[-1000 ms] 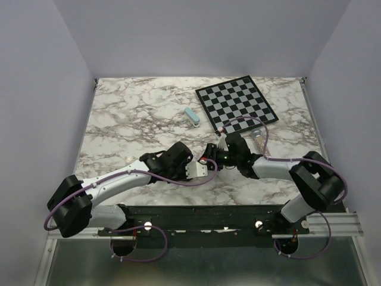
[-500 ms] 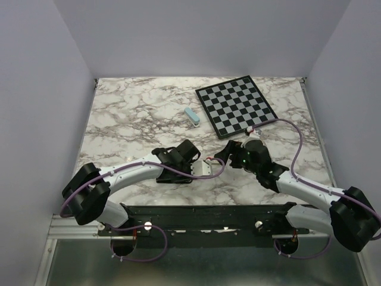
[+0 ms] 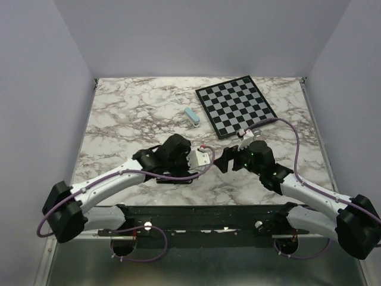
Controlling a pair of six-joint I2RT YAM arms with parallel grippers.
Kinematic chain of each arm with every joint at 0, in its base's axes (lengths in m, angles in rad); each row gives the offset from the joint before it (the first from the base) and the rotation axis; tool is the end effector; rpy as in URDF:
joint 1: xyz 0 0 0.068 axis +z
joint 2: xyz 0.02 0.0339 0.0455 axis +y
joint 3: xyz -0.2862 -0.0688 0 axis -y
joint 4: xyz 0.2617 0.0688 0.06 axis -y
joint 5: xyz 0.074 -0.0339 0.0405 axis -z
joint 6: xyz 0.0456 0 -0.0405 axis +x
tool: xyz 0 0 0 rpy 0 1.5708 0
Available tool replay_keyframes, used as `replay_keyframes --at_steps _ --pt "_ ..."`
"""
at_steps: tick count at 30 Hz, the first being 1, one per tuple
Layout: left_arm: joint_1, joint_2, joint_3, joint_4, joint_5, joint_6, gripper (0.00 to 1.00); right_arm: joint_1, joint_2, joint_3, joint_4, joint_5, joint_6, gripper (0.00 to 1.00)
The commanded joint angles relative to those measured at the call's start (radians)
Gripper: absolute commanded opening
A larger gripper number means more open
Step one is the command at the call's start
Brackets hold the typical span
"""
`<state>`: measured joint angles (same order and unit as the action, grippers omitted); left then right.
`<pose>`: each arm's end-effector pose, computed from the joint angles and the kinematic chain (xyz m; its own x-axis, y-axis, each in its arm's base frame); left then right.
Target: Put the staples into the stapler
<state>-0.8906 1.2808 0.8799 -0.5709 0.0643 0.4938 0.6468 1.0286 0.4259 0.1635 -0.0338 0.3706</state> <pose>0.1675 -0.2117 0.2422 -0.0789 0.8495 -0.5216 0.9494 0.2235 0.2205 0.1827 0.1399 0.2089 -0.5433 0.0433 -0.8384 -0.4613 0.8190 0.3412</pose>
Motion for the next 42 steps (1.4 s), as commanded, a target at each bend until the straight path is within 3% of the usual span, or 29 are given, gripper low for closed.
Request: replay_keyframes --at_steps 1,3,8,10,11,15,19,24,27,37,42 --pt "0.07 -0.196 -0.027 0.181 -0.104 -0.125 0.99 0.022 0.045 0.098 -0.001 -0.245 -0.194 1.0" --pt "0.14 -0.305 -0.042 0.299 -0.115 -0.178 0.99 0.066 0.103 0.175 -0.059 -0.273 -0.242 1.0" --pt "0.209 -0.507 -0.136 0.607 -0.352 -0.317 0.99 0.183 0.231 0.332 -0.203 -0.262 -0.424 0.97" --pt "0.228 -0.541 -0.157 0.647 -0.435 -0.342 0.99 0.234 0.3 0.405 -0.243 -0.256 -0.487 0.93" --pt "0.231 -0.569 -0.17 0.698 -0.565 -0.369 0.99 0.249 0.323 0.427 -0.278 -0.252 -0.504 0.92" --pt "0.237 -0.626 -0.22 0.749 -0.82 -0.472 0.99 0.322 0.441 0.536 -0.367 -0.203 -0.573 0.88" --pt "0.239 -0.675 -0.275 0.793 -0.929 -0.462 0.99 0.376 0.536 0.619 -0.432 -0.146 -0.621 0.84" --pt "0.254 -0.693 -0.291 0.824 -0.974 -0.442 0.99 0.415 0.643 0.7 -0.476 -0.088 -0.636 0.79" --pt "0.259 -0.684 -0.298 0.829 -0.974 -0.426 0.99 0.421 0.68 0.723 -0.495 -0.074 -0.65 0.69" --pt "0.285 -0.649 -0.288 0.81 -0.93 -0.428 0.99 0.438 0.774 0.726 -0.548 -0.052 -0.653 0.16" --pt "0.298 -0.641 -0.286 0.799 -0.913 -0.443 0.99 0.453 0.811 0.689 -0.545 -0.015 -0.639 0.14"
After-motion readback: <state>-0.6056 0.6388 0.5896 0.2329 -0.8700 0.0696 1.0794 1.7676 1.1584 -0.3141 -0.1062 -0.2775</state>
